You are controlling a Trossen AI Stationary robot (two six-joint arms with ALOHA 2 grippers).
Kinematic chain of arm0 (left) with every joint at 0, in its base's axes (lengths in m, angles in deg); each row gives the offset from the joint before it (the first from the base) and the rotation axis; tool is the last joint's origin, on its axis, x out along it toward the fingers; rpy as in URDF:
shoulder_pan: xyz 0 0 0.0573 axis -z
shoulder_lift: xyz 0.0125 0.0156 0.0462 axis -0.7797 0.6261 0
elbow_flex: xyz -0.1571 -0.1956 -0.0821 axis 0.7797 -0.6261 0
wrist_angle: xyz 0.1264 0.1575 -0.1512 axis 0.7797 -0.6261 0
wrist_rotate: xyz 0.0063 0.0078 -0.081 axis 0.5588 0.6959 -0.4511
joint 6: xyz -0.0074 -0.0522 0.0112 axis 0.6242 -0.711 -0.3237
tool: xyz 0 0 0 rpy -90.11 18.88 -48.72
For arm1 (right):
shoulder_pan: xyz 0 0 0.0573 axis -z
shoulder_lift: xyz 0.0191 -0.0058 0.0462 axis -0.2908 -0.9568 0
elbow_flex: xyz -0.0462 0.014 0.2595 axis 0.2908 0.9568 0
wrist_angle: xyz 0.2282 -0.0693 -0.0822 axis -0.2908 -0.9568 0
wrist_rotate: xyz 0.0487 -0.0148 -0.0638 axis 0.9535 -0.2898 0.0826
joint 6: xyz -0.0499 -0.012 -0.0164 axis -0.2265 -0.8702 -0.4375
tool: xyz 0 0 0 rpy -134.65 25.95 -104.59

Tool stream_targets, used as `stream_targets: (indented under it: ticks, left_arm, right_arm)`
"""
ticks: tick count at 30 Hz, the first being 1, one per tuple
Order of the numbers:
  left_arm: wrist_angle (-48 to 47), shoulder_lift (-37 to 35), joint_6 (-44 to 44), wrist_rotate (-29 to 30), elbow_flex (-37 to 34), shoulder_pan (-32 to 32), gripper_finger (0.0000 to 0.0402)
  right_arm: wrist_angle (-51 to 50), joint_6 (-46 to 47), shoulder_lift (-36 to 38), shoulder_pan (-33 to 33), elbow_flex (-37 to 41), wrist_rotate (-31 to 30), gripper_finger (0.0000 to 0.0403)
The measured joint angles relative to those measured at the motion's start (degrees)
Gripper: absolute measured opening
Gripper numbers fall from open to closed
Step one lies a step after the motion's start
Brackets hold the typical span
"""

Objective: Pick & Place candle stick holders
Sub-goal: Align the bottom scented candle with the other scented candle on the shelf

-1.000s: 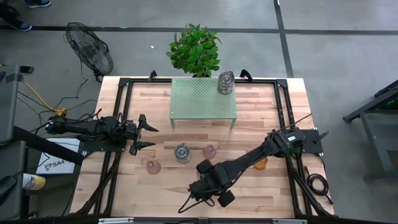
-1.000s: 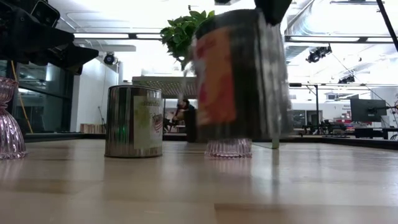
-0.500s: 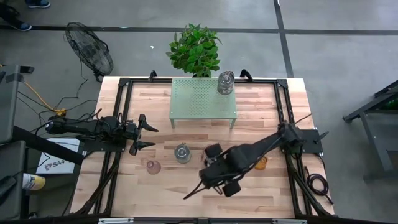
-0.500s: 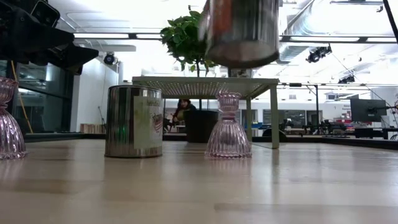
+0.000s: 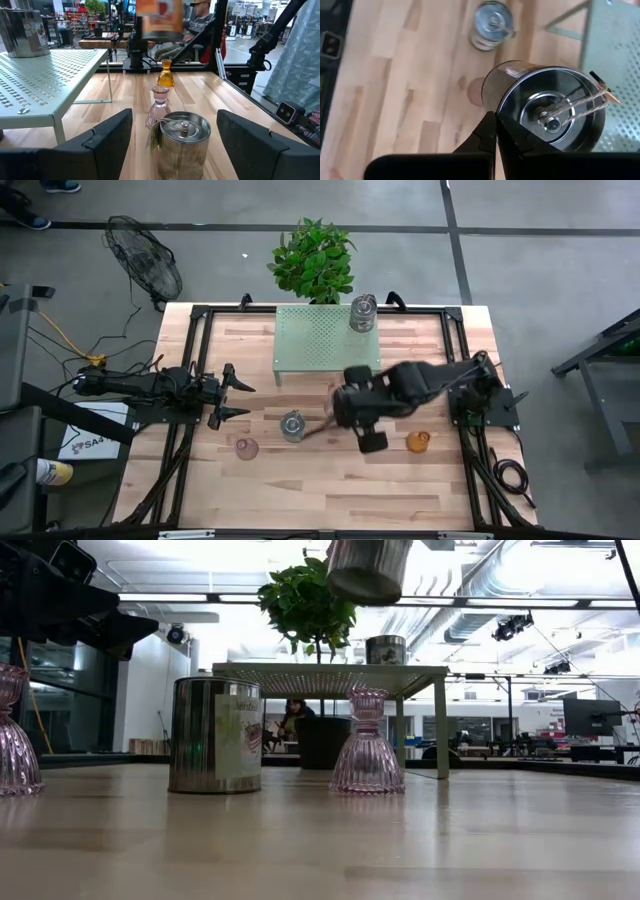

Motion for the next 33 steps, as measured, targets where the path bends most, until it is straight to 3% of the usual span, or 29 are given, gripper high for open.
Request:
stream_targets:
  ticks: [15, 33]
  left_arm:
    - [0.0, 0.0, 0.0, 0.0, 0.0, 0.0, 0.0287]
    - [0.0, 0.0, 0.0, 0.0, 0.0, 0.0, 0.0287]
  right_arm:
    - [0.0, -6.3, 0.6, 16.4, 0.0, 5.2, 0.0]
    - [0.1, -3.5, 0.7, 27.6, 0.0, 11.1, 0.0]
